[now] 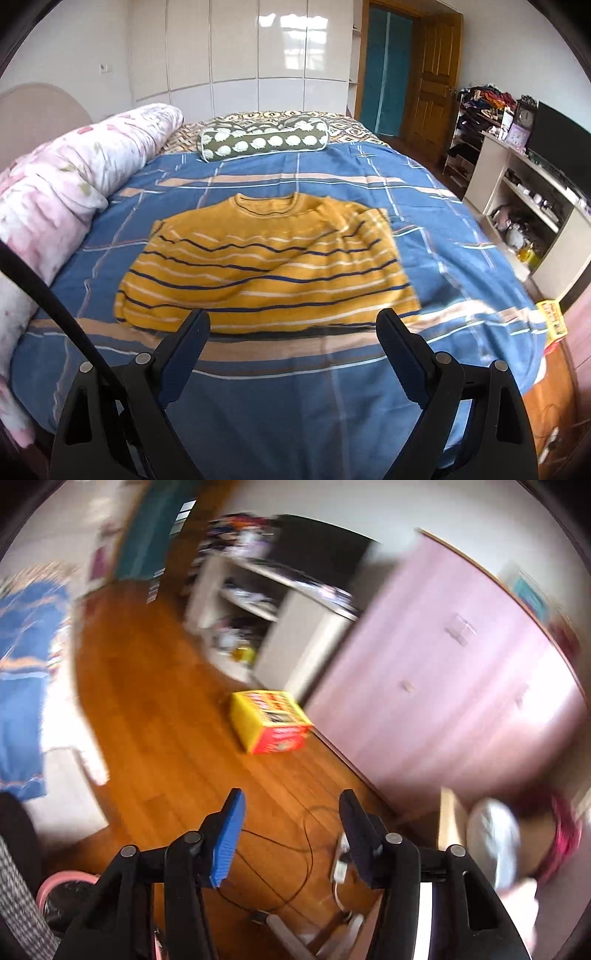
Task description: Fold small clothes
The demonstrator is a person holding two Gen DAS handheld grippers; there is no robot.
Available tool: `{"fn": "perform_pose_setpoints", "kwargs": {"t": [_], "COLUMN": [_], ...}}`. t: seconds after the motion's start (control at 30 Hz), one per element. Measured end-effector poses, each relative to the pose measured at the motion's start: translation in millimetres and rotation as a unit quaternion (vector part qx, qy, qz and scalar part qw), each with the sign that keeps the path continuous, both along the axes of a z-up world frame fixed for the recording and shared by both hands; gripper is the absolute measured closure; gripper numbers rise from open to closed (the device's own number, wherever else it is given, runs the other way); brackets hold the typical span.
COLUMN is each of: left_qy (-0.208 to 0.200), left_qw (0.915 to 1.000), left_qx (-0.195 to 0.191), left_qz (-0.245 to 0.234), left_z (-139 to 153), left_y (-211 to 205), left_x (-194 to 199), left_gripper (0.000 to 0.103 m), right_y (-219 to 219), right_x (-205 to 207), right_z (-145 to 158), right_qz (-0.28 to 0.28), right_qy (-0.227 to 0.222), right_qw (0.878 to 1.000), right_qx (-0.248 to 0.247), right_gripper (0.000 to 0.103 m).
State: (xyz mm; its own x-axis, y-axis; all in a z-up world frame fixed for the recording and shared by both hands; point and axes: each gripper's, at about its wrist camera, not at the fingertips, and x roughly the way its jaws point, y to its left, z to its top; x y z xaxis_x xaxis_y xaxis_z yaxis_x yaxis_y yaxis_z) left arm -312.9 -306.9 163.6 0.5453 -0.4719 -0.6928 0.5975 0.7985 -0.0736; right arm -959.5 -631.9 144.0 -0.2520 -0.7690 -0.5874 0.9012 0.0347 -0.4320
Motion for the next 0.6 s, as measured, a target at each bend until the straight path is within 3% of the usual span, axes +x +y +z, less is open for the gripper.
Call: {"fn": "perform_pose_setpoints", "kwargs": {"t": [0.13,0.3,0.47,0.6], "left_qy": [-0.001,-0.004,-0.006,-0.01], "left_qw": [1.0,0.9999,0.9997,0.9992], "left_qx": [-0.007,-0.014,-0.016,-0.02], "left_qz": [0.002,0.004,0.017,0.034], "left_z": [8,11,3,-3], "left_y": [-3,3,18,38], "left_x": [-5,-3,4,11], "left_gripper": [0.013,0.013,0.013,0.013], "right_y": [1,-4,-5,-15], "right_x": [-40,-36,34,118], "right_z": [-19,-26,-21,-19], "right_qz": [-0.046,-0.048,0.036,0.139], "right_qy": [-0.068,-0.155,-0.167,-0.224], "right_qw": [0.997,0.987,0.985,0.963], "right_qx": [0.004,0.006,0.013,0.047], "right_gripper": [0.045,0.045,0.045,0.042]}}
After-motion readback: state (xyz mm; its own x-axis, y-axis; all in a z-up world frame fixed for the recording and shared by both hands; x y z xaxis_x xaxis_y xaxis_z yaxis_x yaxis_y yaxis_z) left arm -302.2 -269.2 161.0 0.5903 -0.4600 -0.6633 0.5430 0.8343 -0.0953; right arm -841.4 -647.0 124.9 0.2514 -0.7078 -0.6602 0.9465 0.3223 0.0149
